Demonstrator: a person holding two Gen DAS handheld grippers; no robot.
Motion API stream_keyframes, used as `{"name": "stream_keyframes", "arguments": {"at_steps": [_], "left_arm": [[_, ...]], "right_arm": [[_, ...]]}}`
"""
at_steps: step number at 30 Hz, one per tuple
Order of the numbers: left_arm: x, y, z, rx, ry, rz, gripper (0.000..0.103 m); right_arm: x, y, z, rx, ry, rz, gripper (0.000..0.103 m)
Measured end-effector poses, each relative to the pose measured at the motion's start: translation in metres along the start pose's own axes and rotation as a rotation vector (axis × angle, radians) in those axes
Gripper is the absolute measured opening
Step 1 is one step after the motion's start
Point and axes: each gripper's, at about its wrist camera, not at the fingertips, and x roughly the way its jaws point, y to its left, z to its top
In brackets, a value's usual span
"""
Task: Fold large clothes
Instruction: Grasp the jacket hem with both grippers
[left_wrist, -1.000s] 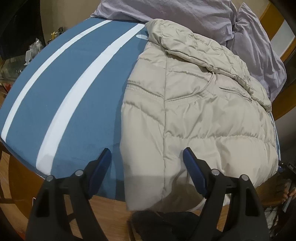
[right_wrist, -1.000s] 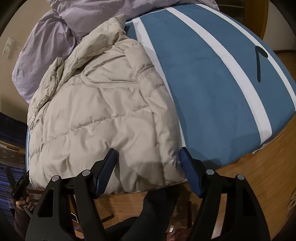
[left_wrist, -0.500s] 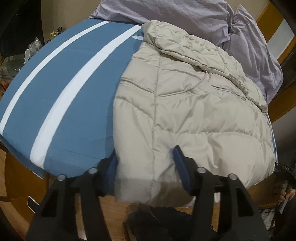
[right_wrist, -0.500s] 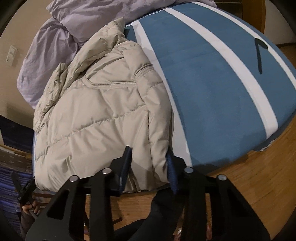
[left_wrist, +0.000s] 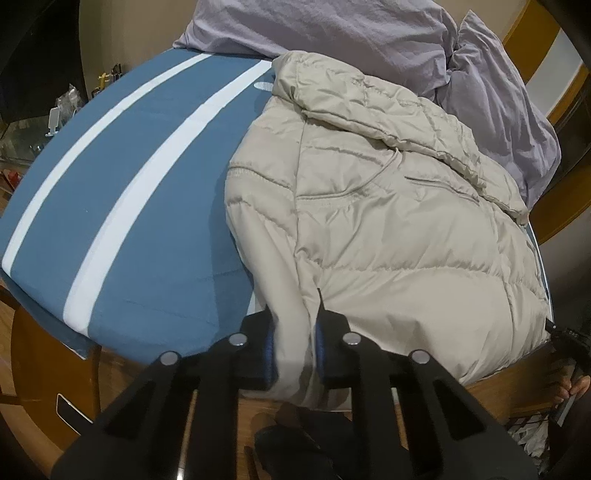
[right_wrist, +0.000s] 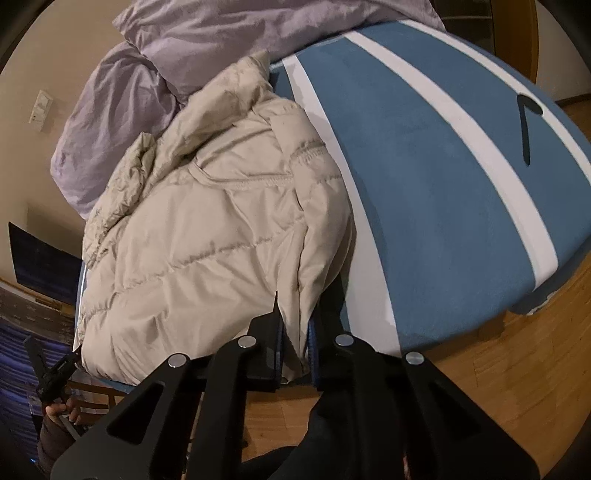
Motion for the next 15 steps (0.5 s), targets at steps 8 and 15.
{"name": "stream_keyframes", "arguments": {"at_steps": [8,15], "left_arm": [[-0.030,-0.008,0.017,0.017,-0.071,-0.006,0.014],[-0.057,-0.025,0.053,0.045,-0.161,0.010,0.014]], "right_arm": [[-0.022,0.021,0.023,-0.037,-0.094,0.044,0.010],[-0.029,0.049,0.057,-0.105,-0.156,0.051,0.010]]}}
